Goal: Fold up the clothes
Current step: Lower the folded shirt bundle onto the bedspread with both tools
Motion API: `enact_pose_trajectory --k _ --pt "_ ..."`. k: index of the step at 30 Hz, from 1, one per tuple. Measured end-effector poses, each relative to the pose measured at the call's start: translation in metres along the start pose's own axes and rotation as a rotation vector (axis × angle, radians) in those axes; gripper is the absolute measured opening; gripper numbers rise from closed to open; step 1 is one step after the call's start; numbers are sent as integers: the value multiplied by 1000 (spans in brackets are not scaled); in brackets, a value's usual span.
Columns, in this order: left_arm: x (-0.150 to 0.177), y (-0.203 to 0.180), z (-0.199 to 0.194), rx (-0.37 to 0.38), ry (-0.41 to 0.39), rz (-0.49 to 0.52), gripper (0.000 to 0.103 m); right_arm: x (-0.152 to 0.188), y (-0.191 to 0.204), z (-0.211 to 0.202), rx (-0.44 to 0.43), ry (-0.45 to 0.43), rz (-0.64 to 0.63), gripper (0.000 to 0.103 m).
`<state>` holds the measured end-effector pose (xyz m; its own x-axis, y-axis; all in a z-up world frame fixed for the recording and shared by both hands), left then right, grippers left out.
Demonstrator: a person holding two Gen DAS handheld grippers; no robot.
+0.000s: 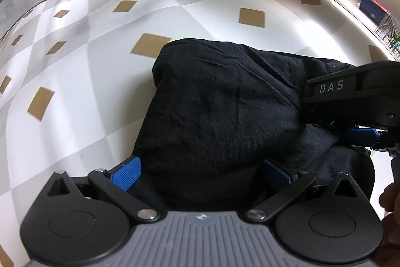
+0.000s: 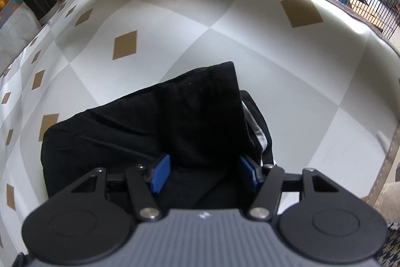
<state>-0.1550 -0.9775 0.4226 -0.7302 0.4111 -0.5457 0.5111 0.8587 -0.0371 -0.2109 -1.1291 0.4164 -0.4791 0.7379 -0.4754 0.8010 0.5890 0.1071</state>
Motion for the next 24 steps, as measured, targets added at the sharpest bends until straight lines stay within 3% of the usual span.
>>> enact_pose_trajectory --k 17,24 --pt "-23 -34 21 -5 5 84 103 -16 -10 11 64 -43 16 59" --pt "-25 -33 18 5 32 82 103 -17 -6 8 65 -38 -7 66"
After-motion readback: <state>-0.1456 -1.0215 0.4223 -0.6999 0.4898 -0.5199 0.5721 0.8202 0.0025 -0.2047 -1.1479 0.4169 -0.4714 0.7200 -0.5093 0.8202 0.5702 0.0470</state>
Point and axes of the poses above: each gripper's, at about its wrist camera, not at the fingertips, and z roughly the way its jaws point, y to its left, x to its underside, the point moved 1 cm from there along z, roughly the way its jaws point, and after that the axes turned 7 degrees about -y, right-handed, at the moved point
